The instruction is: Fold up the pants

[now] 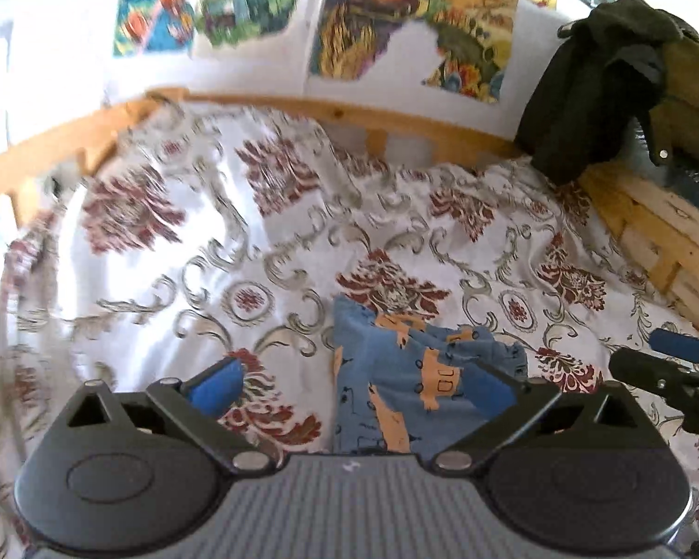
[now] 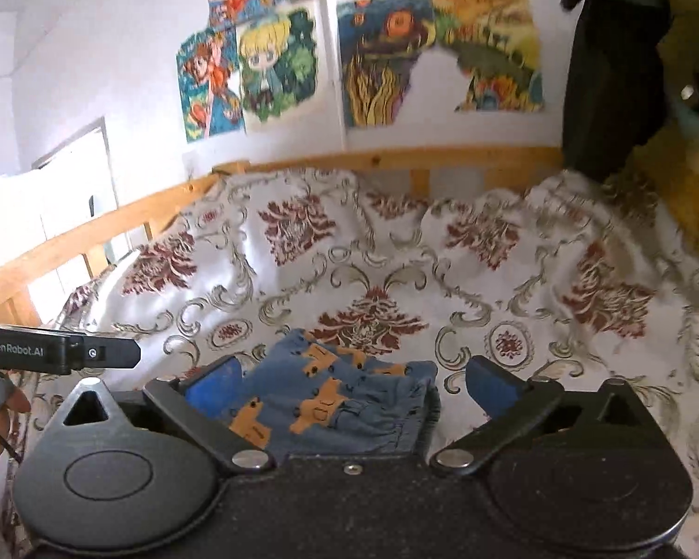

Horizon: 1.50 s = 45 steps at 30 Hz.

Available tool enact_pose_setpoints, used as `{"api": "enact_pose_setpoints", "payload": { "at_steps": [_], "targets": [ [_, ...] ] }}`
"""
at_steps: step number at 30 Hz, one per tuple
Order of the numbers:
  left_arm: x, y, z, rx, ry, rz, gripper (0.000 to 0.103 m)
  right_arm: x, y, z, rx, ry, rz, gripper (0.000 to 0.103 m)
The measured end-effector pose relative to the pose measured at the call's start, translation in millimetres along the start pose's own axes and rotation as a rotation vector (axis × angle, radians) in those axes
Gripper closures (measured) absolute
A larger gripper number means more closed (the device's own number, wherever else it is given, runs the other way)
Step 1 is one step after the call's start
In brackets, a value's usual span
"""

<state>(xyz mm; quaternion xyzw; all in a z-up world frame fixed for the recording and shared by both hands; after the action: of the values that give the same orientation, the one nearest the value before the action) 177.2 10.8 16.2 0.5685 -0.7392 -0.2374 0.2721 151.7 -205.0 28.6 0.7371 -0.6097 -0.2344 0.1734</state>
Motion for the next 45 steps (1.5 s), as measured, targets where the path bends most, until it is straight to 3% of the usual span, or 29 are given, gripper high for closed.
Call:
{"api": "enact_pose_setpoints", "payload": {
  "at_steps": [7,15,45],
  "targets": [
    [4.8,45.2,42.0,0.014,-0.016,-0.068,0.0,-17.4,46.7,31.0,0.02,0.006,0.03,0.001],
    [-2.9,55.8,89.9,-0.053,0.004,-0.073,0.0,-25.7,67.0,69.6,0.028,0.018,0.078,0.001],
    [-2.1,51.6,97.5,-0.091,-0.002,-0.09,0.0,-25.1,64.0,78.5,0.007,-0.018,0.059,0.001]
  ]
}}
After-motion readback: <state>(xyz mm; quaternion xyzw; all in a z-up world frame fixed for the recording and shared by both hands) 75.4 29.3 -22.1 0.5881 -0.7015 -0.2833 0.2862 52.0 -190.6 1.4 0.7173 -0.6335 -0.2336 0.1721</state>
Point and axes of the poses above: each gripper's, at about its wrist camera, not at the fingertips, and y roughly against the way its jaws point, x to its right, z to its underside, the point moved 9 cm from there along -y, roughly the way its jaws point, and after that the axes turned 8 degrees about -x, right-handed, at the moved point
